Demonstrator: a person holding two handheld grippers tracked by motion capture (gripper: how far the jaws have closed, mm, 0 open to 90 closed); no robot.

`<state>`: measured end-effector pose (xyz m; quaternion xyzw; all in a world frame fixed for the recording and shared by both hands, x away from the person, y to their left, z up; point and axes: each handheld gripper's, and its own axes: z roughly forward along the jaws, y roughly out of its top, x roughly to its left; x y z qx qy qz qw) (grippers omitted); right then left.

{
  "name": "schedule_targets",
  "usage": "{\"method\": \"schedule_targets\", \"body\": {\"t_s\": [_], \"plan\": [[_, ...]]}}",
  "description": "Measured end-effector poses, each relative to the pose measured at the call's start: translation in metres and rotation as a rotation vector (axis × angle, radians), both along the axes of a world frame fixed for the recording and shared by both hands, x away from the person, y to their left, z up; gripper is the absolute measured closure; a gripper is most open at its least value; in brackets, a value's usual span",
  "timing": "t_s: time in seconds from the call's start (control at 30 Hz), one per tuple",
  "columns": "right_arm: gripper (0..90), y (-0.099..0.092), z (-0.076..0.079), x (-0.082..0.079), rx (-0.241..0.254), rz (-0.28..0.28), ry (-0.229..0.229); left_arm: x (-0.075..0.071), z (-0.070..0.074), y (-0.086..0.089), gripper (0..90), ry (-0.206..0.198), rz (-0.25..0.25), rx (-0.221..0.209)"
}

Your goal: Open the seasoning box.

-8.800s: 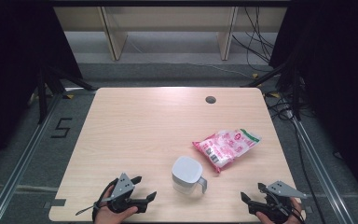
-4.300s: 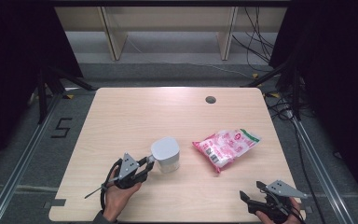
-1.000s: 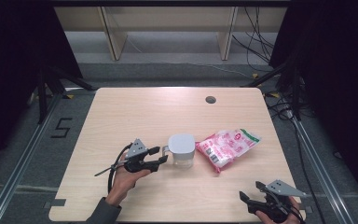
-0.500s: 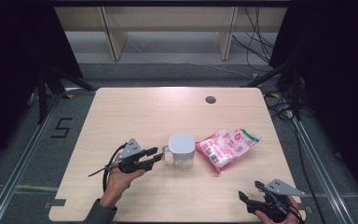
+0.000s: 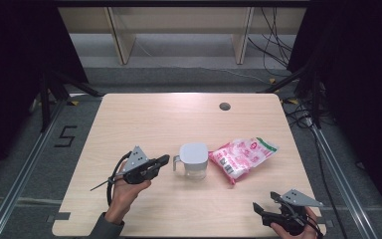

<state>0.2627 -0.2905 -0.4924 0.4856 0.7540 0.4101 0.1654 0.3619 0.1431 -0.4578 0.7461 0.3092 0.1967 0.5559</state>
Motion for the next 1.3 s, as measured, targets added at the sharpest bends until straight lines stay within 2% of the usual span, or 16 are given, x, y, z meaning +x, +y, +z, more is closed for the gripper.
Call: {"method": "schedule_targets", "body": {"t_s": [0.07,0.17,0.2,0.33,0.4,0.47,0.57,0.6,0.67,0.73,0.77,0.83,0.9,1.0,1.17,1.3], "plan": [[23.7,0.0,-0.001,0.001,-0.003,0.01,-0.009,0.001,0.004,-0.002,89.1,-0.013,-0.006,0.006],[23.7,0.002,0.001,-0.001,-0.007,0.02,0.01,0.003,0.006,-0.008,89.2,-0.02,-0.021,0.002],[23.7,0.001,0.001,0.0,-0.009,0.041,-0.01,0.005,0.006,-0.011,89.2,-0.013,-0.026,-0.004],[23.8,0.004,0.001,0.001,-0.017,0.033,-0.027,0.01,0.002,-0.016,89.2,-0.001,-0.033,-0.001],[23.8,0.006,0.0,0.002,-0.019,0.042,-0.023,0.013,0.002,-0.015,89.2,0.015,-0.041,-0.026],[23.8,0.007,0.001,0.001,-0.011,0.043,-0.018,0.013,0.002,-0.016,89.2,0.016,-0.05,-0.04],[23.7,0.005,0.001,0.002,-0.019,0.049,-0.03,0.015,0.005,-0.018,89.2,0.017,-0.044,-0.04],[23.7,0.005,0.0,0.002,-0.026,0.05,-0.033,0.016,0.006,-0.019,89.2,0.014,-0.05,-0.053],[23.7,0.004,0.001,0.002,-0.022,0.038,-0.015,0.019,0.007,-0.02,89.2,0.022,-0.049,-0.052],[23.7,0.003,0.001,0.002,-0.019,0.048,-0.019,0.023,0.007,-0.022,89.2,0.017,-0.056,-0.041],[23.7,0.004,0.001,0.002,-0.009,0.041,-0.02,0.024,0.006,-0.024,89.2,0.017,-0.055,-0.05],[23.7,0.004,0.001,0.003,-0.031,0.044,-0.03,0.025,0.007,-0.026,89.1,0.01,-0.067,-0.027],[23.7,0.004,0.0,0.004,-0.028,0.044,-0.03,0.025,0.007,-0.029,88.9,0.013,-0.056,-0.027],[23.7,0.005,0.0,0.004,-0.025,0.043,-0.027,0.028,0.006,-0.03,88.8,0.007,-0.073,-0.034],[23.8,0.006,0.0,0.003,-0.02,0.039,-0.023,0.029,0.006,-0.029,88.6,0.002,-0.066,-0.026],[21.1,0.006,0.001,0.006,-0.035,0.039,-0.048,0.029,0.006,-0.028,88.7,-0.004,-0.061,-0.027]]}}
